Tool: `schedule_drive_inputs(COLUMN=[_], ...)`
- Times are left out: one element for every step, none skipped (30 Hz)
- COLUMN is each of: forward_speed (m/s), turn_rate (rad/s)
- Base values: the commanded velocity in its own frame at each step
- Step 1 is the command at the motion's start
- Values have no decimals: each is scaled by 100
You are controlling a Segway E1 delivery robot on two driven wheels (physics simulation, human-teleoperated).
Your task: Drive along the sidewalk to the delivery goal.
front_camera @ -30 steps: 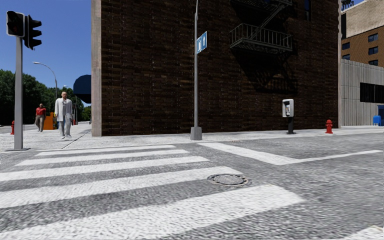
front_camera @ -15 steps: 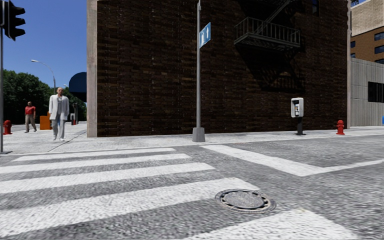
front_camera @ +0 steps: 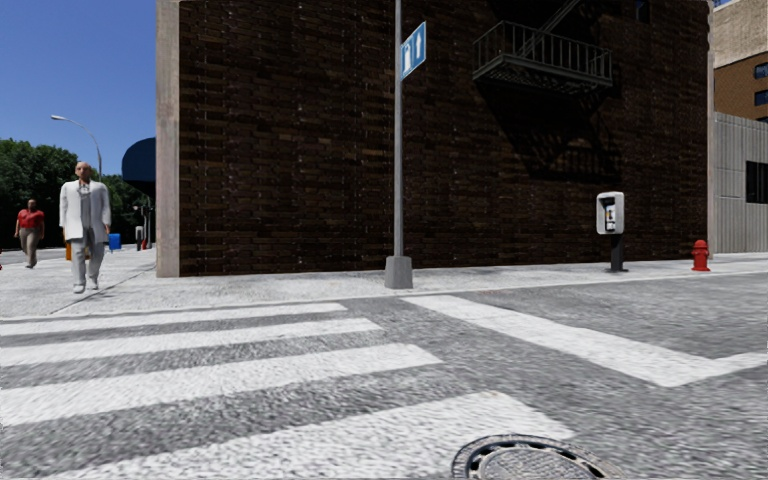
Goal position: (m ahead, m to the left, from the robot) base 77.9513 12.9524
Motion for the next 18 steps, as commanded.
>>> schedule_drive_inputs(forward_speed=[126, 126, 126, 126, 126, 126, 126, 126, 126, 126, 126, 126, 126, 126, 126, 126, 126, 126], turn_rate=[0, 0, 3, 3, 12, 19, 21, 21, 22, 22, 22, 22, 24, 26, 29, 29, 34, 35])
